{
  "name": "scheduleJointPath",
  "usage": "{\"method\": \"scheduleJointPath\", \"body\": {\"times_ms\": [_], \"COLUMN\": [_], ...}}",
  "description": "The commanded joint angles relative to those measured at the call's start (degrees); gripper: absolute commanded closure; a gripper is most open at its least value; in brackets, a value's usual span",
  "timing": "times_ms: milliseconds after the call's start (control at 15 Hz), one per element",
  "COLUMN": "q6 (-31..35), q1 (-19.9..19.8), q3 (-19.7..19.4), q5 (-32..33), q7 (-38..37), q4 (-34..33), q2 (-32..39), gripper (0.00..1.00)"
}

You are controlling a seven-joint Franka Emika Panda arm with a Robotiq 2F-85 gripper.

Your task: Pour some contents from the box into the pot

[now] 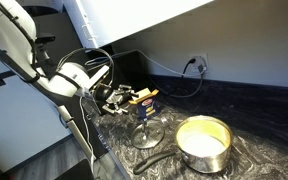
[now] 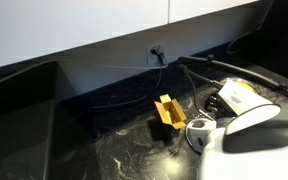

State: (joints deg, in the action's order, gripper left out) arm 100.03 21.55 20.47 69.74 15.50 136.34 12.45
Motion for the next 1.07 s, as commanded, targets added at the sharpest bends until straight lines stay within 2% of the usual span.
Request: {"method": "scheduleJointPath", "body": {"times_ms": [0, 400, 667, 1000], "q6": [-0.5, 10.0, 13.6, 20.6], "q1": [0.7, 0.9, 1.8, 1.0], "q3": [0.8, 3.3, 4.8, 4.1], "q5": [6.4, 20.9, 29.9, 45.5], "q7": [0.5, -0.3, 0.8, 1.7], "q4": [0.3, 5.9, 10.1, 11.8], "q2": [1.4, 1.2, 0.4, 2.3], "gripper": [0.0, 0.0, 0.0, 0.0]}}
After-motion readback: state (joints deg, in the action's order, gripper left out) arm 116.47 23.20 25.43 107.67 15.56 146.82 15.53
